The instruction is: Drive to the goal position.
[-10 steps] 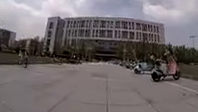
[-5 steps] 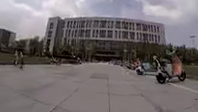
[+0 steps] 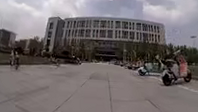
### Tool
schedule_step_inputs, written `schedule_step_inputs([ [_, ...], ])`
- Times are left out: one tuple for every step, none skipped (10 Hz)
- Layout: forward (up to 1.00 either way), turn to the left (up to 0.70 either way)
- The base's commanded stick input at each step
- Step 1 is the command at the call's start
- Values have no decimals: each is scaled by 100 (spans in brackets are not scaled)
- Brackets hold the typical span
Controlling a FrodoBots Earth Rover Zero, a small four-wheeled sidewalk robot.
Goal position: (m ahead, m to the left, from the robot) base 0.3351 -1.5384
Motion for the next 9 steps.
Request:
schedule_step_inputs([
  [60,0],
  [60,0],
  [60,0],
  [60,0],
  [60,0],
  [60,0],
  [60,0],
  [60,0],
  [60,0],
])
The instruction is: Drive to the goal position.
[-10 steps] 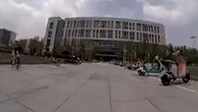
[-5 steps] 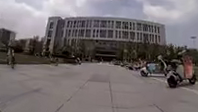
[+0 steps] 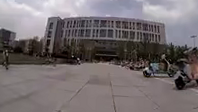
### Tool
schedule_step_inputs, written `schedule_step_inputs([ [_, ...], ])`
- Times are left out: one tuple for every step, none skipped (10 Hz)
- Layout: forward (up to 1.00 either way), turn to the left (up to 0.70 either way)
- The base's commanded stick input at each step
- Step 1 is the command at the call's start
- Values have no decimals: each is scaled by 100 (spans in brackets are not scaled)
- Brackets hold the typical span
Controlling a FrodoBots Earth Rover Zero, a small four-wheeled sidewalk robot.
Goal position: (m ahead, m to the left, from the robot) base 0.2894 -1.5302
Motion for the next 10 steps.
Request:
schedule_step_inputs([
  [60,0],
  [60,0],
  [60,0],
  [60,0],
  [60,0],
  [60,0],
  [60,0],
  [60,0],
  [60,-1],
  [60,-5],
])
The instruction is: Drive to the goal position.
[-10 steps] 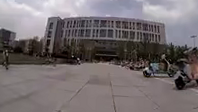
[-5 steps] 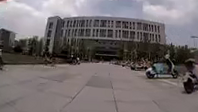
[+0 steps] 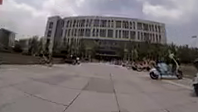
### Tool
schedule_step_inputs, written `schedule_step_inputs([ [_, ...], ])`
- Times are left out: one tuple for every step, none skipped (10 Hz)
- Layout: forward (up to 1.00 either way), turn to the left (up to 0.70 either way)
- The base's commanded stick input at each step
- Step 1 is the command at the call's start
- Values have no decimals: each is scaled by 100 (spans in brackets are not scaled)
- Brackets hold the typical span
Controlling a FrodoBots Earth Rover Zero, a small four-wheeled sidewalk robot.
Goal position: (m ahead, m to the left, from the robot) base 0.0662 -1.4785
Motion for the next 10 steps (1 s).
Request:
schedule_step_inputs([
  [60,-7],
  [60,-4],
  [60,0],
  [60,0],
  [60,-2],
  [60,-6],
  [60,-6],
  [60,-7],
  [60,-9],
  [60,-10],
])
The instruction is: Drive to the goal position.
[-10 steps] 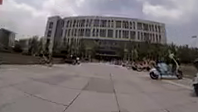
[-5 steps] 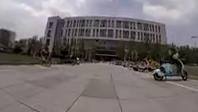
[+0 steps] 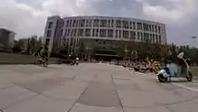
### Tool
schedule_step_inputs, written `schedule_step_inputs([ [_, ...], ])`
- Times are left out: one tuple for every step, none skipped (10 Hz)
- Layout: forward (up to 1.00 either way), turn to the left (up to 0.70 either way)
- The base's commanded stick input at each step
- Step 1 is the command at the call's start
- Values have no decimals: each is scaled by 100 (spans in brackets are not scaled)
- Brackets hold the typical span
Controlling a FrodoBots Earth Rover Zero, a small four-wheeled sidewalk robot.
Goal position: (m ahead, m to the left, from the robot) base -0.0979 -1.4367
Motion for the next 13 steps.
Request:
schedule_step_inputs([
  [60,-10],
  [60,-10],
  [60,-9],
  [60,-4],
  [60,0],
  [60,0],
  [60,0],
  [60,0],
  [60,0],
  [60,0],
  [60,0],
  [60,0],
  [60,0],
])
